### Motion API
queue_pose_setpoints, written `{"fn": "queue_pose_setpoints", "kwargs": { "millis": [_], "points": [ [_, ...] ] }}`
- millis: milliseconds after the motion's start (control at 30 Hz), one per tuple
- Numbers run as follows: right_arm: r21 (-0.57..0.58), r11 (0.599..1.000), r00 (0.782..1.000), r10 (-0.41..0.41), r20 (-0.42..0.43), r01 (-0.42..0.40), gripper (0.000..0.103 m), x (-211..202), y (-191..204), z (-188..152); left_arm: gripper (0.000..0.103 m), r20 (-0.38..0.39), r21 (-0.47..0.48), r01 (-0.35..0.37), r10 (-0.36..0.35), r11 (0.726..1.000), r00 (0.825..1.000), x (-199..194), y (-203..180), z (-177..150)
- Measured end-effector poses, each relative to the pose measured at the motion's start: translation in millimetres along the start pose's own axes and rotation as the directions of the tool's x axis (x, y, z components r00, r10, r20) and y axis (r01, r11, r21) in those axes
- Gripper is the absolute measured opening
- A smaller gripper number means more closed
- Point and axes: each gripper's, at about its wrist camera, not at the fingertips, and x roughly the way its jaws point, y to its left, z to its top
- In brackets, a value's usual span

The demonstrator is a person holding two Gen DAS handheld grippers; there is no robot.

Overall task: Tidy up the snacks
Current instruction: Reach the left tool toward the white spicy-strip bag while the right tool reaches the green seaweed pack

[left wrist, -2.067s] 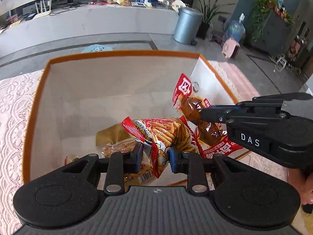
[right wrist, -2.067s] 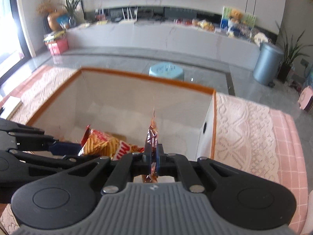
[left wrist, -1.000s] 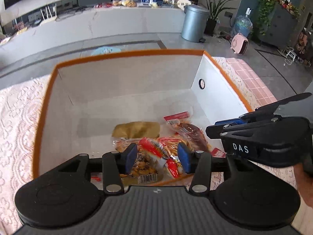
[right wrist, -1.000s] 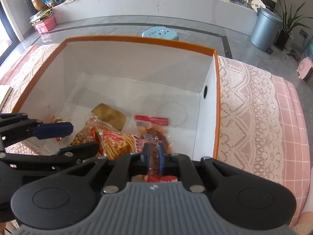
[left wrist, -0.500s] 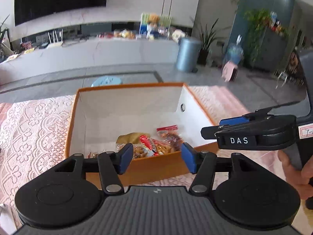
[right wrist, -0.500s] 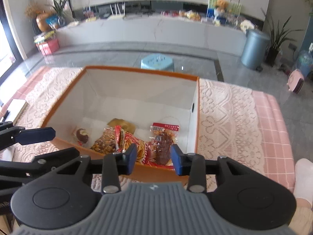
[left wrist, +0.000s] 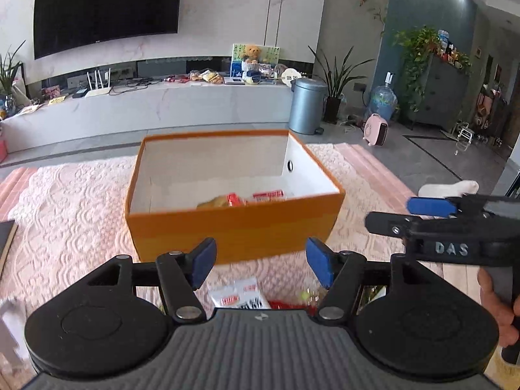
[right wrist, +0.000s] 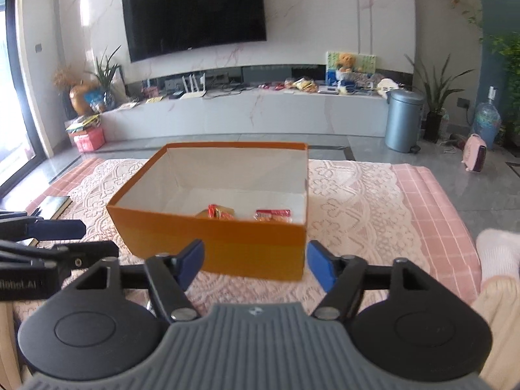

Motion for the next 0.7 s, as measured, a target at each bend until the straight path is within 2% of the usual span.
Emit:
{"fn": "queue_pose_setpoints", "kwargs": {
  "millis": [100, 233, 400, 500, 600, 700],
  "points": [
    [-0.001, 0.999, 0.998, -0.051, 0.026, 0.051, 0.072, -7.9, -0.1, -24.9, 0.074, -0.019, 0.000, 0.000, 0.000, 1.000, 1.000, 3.0, -0.1, -14.1],
    [-0.010, 0.997, 0.996, -0.080, 0.048, 0.080, 0.072, -11.6, 2.2, -56.8, 0.074, -0.059, -0.031, -0.011, 0.009, 0.999, 0.998, 12.0, -1.4, -26.6],
    [-0.100, 0.981, 0.985, -0.162, 0.055, 0.167, 0.071, -5.7, 12.8, -88.9, 0.073, -0.109, -0.084, -0.015, 0.005, 0.996, 0.994, 19.3, -0.2, -45.4],
    [-0.091, 0.986, 0.989, -0.138, 0.047, 0.142, 0.071, -2.7, 9.6, -99.3, 0.073, -0.135, -0.113, -0.002, -0.013, 0.994, 0.991, 27.1, 0.0, -54.7],
    [-0.102, 0.979, 0.984, -0.174, 0.030, 0.176, 0.071, 4.9, 8.2, -105.6, 0.078, -0.148, -0.148, -0.007, -0.015, 0.989, 0.989, 34.7, 1.0, -63.9],
    [-0.090, 0.978, 0.982, -0.188, 0.001, 0.187, 0.071, 12.2, 3.4, -108.5, 0.078, -0.180, -0.147, -0.033, 0.006, 0.989, 0.984, 44.0, 1.7, -70.1]
  ]
}}
